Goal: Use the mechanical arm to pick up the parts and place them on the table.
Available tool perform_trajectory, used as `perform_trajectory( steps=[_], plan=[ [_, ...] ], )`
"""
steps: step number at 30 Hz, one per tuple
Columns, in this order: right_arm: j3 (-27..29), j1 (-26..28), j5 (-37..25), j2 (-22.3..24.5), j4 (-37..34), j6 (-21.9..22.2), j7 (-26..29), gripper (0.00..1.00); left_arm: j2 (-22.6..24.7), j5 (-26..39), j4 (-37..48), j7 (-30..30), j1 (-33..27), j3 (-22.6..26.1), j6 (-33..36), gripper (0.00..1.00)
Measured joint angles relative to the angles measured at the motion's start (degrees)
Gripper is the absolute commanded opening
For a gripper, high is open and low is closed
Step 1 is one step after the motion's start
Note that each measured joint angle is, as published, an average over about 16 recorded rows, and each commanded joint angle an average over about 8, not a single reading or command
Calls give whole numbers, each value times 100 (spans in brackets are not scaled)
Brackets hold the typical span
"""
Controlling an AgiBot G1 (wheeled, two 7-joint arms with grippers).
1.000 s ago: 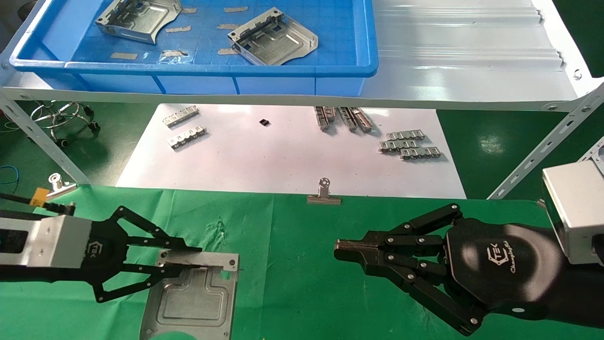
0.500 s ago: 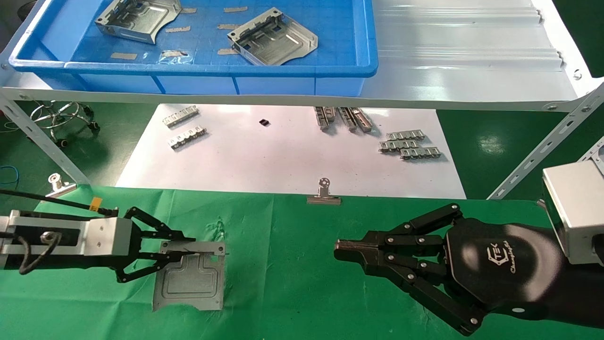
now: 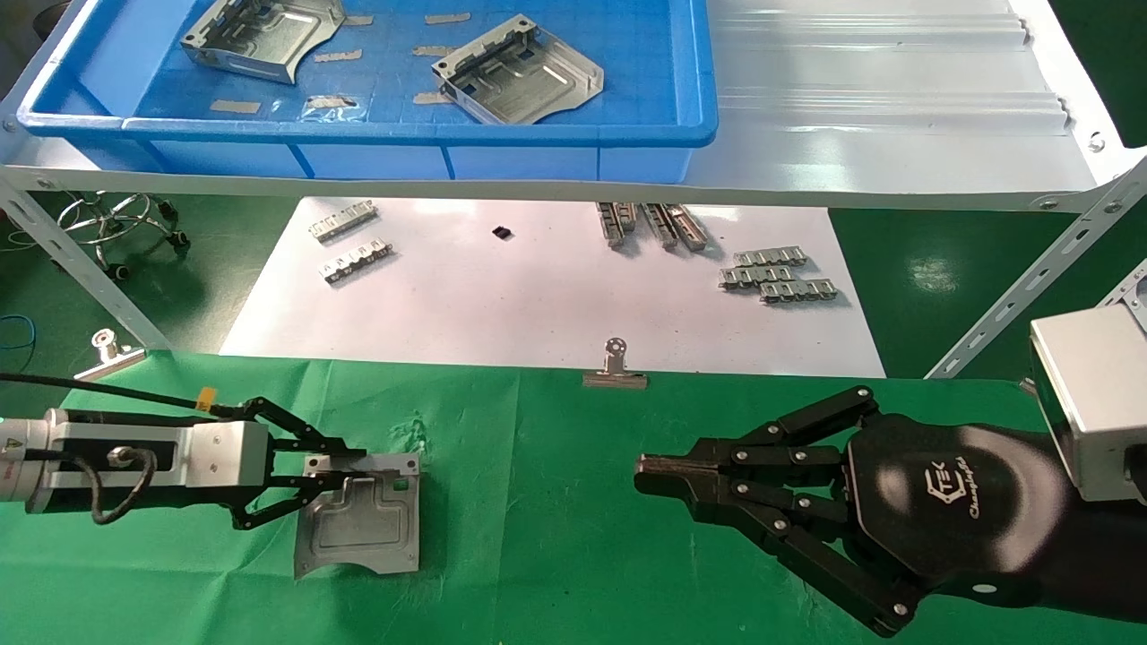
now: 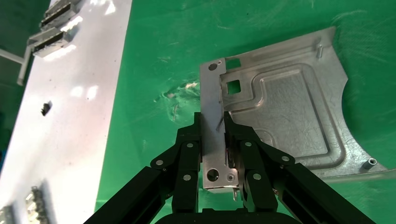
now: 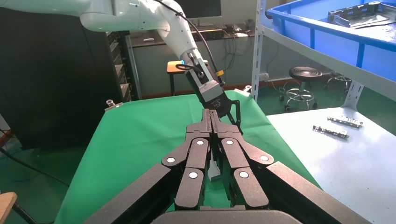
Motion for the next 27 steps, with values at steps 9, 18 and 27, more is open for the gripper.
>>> perform_trajectory(
  steps=[9, 18, 27],
  plan=[
    [0, 0, 0, 0, 0, 0, 0, 0, 83, -47, 228, 389, -14, -41, 89, 100],
    [-1, 0, 1, 0, 0, 0, 0, 0, 63, -209, 448, 333, -139, -112, 422, 100],
    [-1, 0, 1, 0, 0, 0, -1, 60, -48, -501, 391, -379, -187, -304, 875, 100]
  ],
)
